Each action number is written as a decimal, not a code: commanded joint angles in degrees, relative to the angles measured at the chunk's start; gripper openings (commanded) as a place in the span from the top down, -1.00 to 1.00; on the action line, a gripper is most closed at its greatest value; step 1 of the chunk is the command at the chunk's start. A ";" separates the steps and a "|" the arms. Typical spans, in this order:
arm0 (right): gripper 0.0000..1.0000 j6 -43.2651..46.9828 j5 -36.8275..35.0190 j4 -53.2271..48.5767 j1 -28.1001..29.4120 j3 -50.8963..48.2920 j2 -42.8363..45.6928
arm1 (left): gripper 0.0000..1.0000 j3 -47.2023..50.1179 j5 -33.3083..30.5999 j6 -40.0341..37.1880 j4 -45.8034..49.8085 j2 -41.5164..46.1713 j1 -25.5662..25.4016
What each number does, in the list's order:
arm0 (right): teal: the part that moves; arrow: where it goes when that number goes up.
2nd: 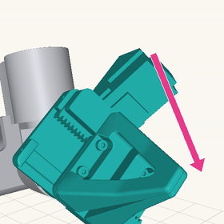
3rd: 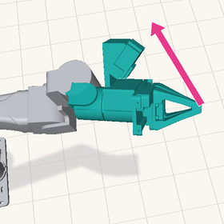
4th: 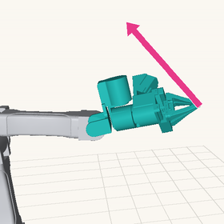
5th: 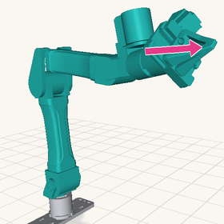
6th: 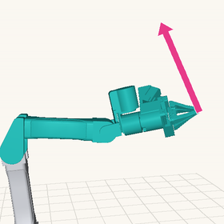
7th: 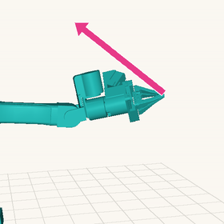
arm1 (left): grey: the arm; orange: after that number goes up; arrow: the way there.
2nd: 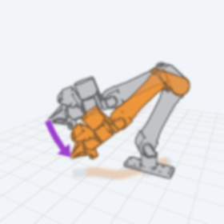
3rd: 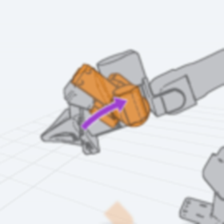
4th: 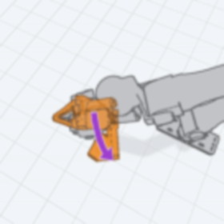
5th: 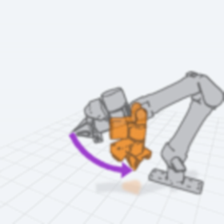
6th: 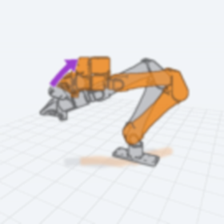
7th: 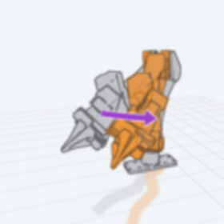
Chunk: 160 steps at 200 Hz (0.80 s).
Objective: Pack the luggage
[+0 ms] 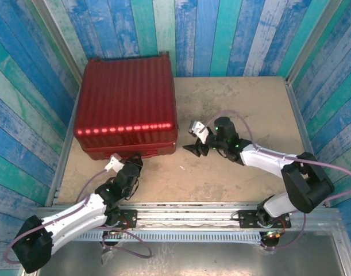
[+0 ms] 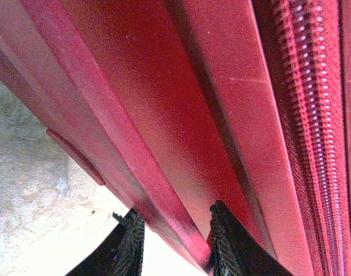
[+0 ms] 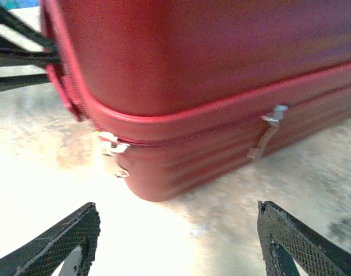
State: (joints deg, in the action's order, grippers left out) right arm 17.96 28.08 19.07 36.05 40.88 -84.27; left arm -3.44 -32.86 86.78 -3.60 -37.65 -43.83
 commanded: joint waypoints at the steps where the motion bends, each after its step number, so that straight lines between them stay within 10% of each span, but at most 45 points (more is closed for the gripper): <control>1: -0.49 -3.24 -3.99 6.53 4.80 -0.46 -1.57 | 1.00 4.77 5.88 -9.80 16.69 -3.18 -1.24; 87: -0.31 -10.67 -19.37 22.48 9.93 -5.34 -8.44 | 1.00 4.60 5.79 -9.68 16.84 -3.23 -1.25; 160: 0.15 -13.02 -17.89 26.49 10.42 -4.73 -10.72 | 1.00 4.50 5.84 -10.05 15.98 -4.53 -1.26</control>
State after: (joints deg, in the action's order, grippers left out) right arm 6.13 10.35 42.96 45.80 35.55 -93.67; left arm -3.49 -32.93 86.76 -3.73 -37.93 -43.83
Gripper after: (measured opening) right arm 0.476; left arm 0.311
